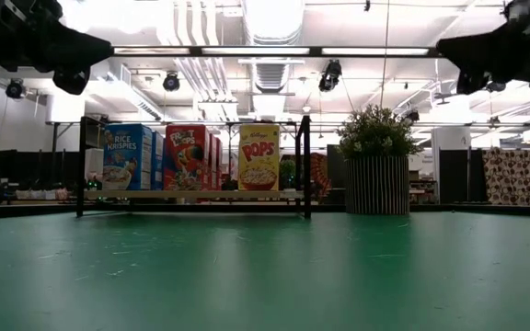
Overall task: Stack cereal on shelf
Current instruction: Return to Home Position
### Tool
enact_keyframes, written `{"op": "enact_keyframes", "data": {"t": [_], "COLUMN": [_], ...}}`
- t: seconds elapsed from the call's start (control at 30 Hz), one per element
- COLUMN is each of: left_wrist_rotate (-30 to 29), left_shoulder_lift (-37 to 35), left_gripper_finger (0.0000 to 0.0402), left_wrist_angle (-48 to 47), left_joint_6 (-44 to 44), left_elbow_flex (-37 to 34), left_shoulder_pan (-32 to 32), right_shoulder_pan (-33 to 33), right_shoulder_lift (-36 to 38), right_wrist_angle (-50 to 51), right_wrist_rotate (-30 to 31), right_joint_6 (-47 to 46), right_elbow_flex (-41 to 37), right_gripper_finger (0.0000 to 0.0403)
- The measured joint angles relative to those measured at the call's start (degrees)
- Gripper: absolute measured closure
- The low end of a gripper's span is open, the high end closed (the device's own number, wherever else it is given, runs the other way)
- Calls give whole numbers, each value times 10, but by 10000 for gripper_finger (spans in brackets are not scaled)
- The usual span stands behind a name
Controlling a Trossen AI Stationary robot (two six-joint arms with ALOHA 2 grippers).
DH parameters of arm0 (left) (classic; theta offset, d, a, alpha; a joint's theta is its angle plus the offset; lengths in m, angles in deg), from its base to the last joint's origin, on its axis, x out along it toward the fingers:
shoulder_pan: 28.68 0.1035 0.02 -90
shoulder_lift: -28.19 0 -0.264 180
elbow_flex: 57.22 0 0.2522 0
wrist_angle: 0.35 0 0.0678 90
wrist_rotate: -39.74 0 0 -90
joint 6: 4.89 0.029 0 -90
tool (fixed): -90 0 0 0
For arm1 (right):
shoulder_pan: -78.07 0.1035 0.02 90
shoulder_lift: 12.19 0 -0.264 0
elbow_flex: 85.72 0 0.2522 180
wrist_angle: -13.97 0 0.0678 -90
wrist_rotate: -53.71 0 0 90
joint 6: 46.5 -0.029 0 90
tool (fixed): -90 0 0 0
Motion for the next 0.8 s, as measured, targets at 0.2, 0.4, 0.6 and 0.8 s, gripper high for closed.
{"op": "enact_keyframes", "data": {"t": [0.2, 0.4, 0.6, 0.8], "left_wrist_rotate": [0, 0, 0, 0], "left_shoulder_lift": [3, 5, 6, 6], "left_gripper_finger": [365, 365, 365, 365], "left_wrist_angle": [-2, -2, -1, -2], "left_joint_6": [-2, -2, -2, -2], "left_elbow_flex": [0, 0, 0, 0], "left_shoulder_pan": [0, 0, 0, 0], "right_shoulder_pan": [0, 0, 0, 0], "right_shoulder_lift": [0, -8, -11, -12], "right_wrist_angle": [76, 115, 115, 115], "right_wrist_rotate": [0, 4, 4, 4], "right_joint_6": [-70, -65, -80, -80], "right_elbow_flex": [0, 1, 1, 1], "right_gripper_finger": [394, 394, 394, 394]}}
